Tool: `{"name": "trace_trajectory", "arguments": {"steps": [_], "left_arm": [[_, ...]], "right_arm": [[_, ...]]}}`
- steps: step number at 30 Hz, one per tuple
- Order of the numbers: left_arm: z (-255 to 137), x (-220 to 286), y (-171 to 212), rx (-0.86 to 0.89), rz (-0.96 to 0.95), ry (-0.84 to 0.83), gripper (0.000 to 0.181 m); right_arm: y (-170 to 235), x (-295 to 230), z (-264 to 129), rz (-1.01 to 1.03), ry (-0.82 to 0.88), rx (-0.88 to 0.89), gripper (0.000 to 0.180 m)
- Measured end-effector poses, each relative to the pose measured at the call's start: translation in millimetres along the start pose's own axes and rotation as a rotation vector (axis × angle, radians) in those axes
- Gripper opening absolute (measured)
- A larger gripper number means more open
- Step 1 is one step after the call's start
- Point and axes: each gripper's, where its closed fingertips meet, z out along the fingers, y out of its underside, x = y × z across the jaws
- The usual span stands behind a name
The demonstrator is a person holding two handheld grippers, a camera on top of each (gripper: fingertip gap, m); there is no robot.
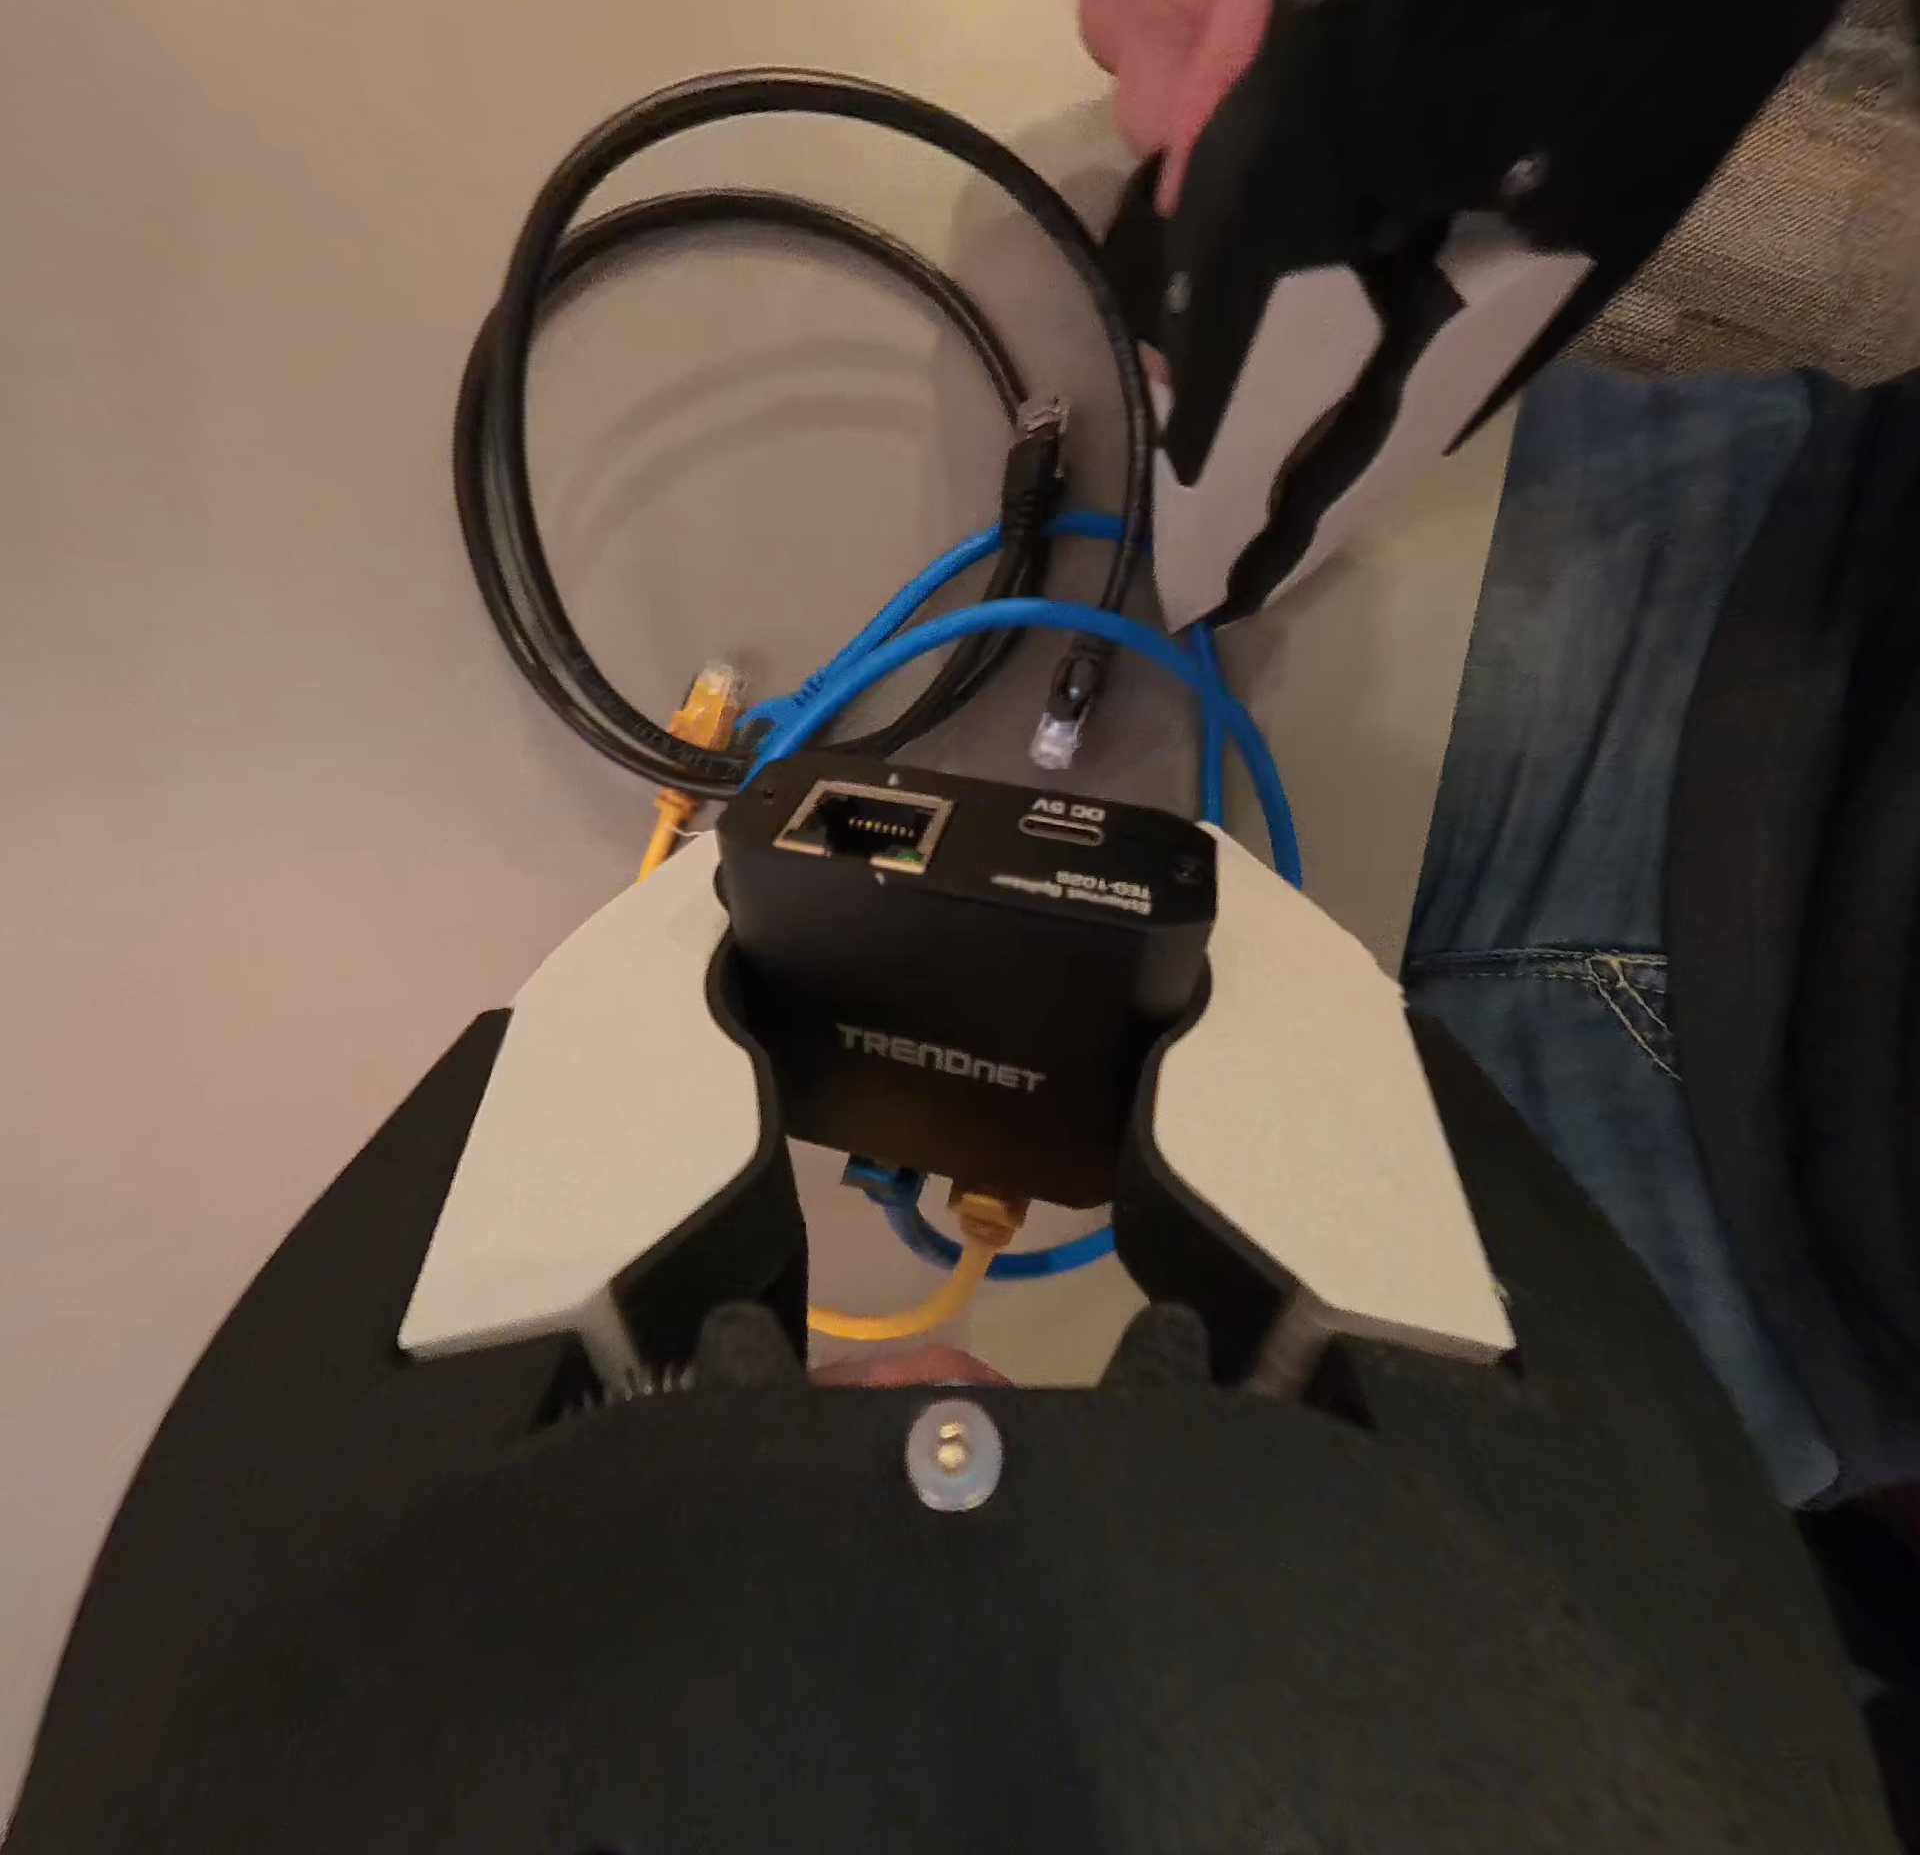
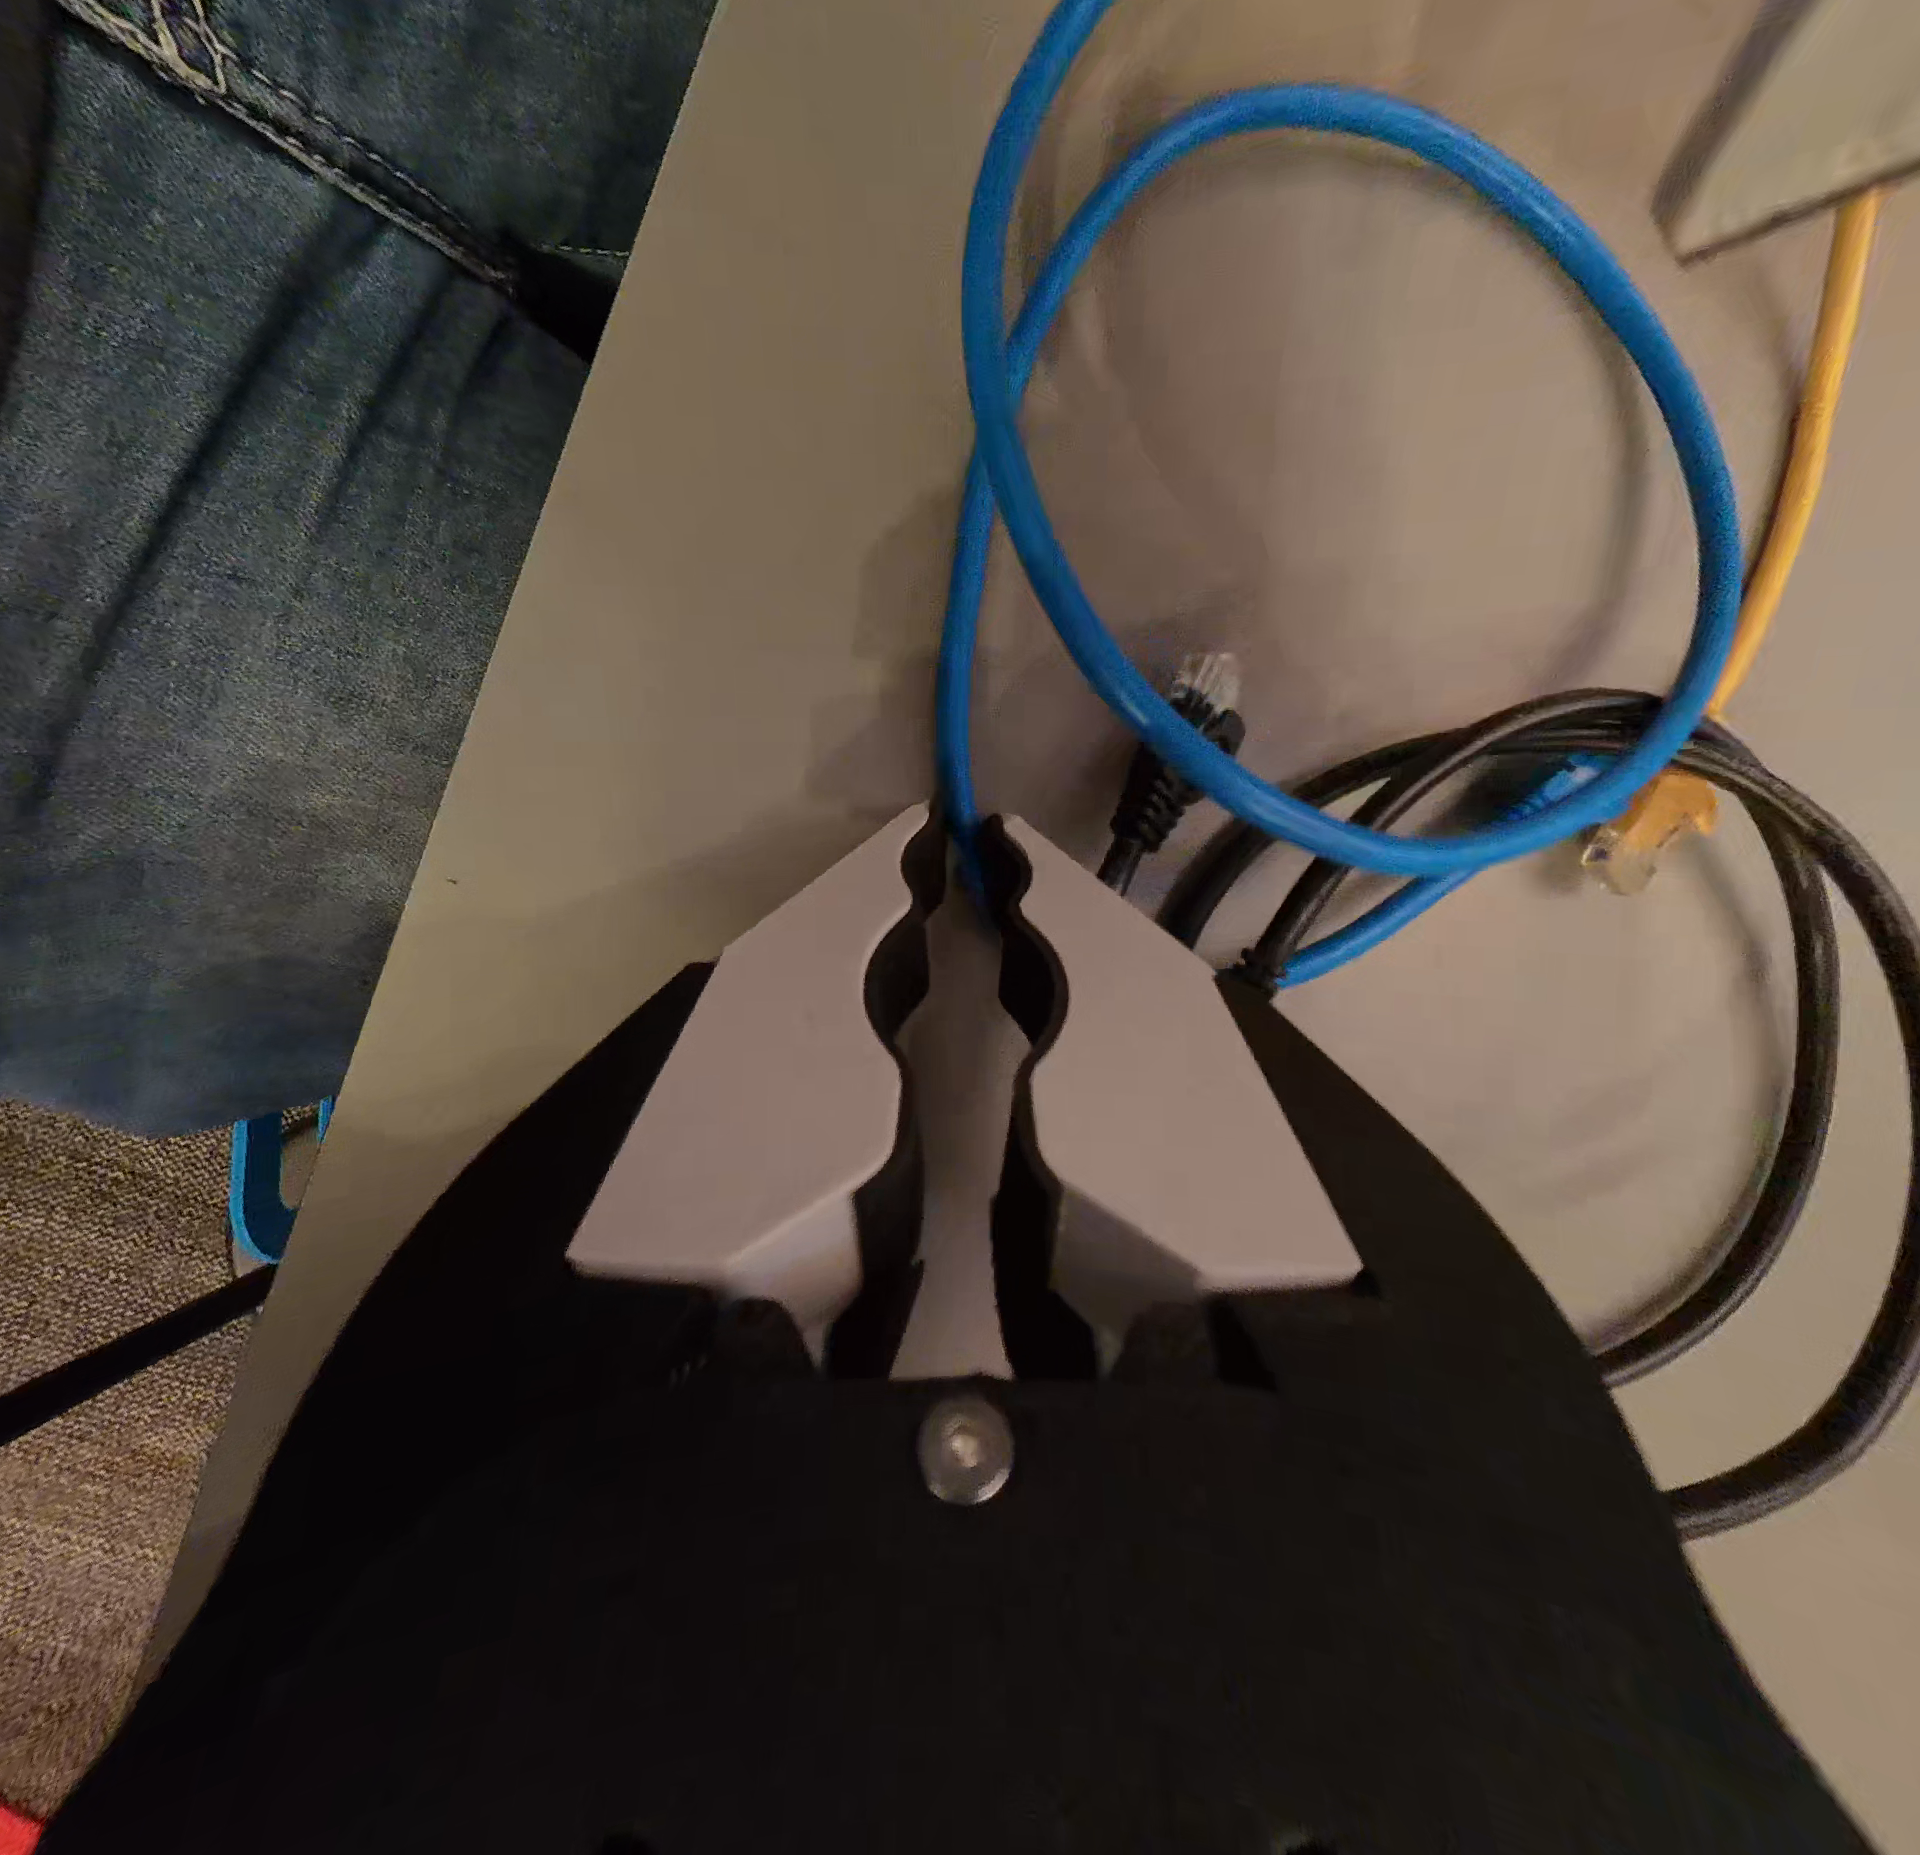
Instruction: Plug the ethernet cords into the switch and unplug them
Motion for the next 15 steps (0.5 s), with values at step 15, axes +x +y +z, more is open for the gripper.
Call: {"name": "trace_trajectory", "arguments": {"steps": [15], "left_arm": [[9,-46,-26,0.079,-0.092,-0.050,0.074]], "right_arm": [[3,-5,-4,0.065,0.019,0.062,0.004]]}}
